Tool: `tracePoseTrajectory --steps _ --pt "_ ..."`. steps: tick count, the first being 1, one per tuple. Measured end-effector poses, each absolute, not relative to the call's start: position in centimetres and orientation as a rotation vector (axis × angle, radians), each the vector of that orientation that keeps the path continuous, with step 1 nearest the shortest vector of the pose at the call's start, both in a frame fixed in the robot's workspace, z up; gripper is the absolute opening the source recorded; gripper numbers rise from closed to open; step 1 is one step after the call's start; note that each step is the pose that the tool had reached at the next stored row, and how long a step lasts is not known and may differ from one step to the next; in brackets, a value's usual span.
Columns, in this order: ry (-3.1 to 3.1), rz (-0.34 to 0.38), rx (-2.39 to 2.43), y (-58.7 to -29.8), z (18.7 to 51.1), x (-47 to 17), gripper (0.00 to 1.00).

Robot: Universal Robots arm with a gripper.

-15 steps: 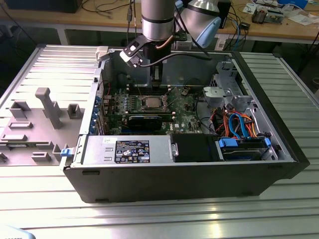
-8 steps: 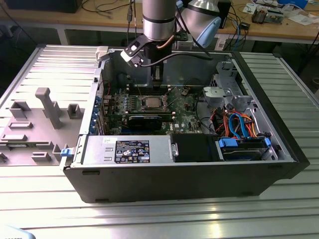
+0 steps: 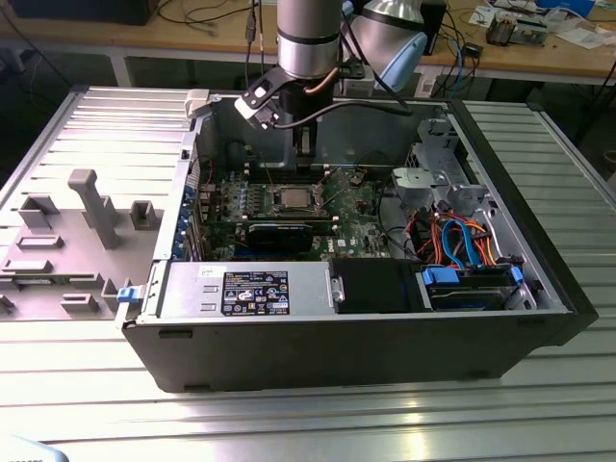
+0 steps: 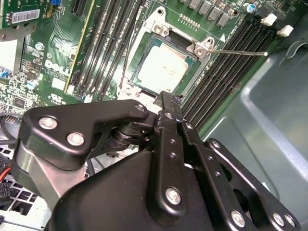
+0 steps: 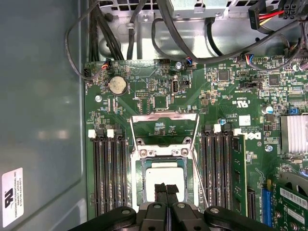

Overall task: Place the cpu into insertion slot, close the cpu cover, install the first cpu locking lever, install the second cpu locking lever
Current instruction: 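Place the cpu into insertion slot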

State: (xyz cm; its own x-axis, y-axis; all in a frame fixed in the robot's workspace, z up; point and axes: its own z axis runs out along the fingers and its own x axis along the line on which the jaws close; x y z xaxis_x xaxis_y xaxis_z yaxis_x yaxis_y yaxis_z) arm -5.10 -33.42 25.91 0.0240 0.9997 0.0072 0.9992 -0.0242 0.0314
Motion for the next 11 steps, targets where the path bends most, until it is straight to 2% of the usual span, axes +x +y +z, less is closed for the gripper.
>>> tracePoseTrajectory --steps 11 --pt "2.183 0.040 2.237 -33.42 26.08 -4.84 0.11"
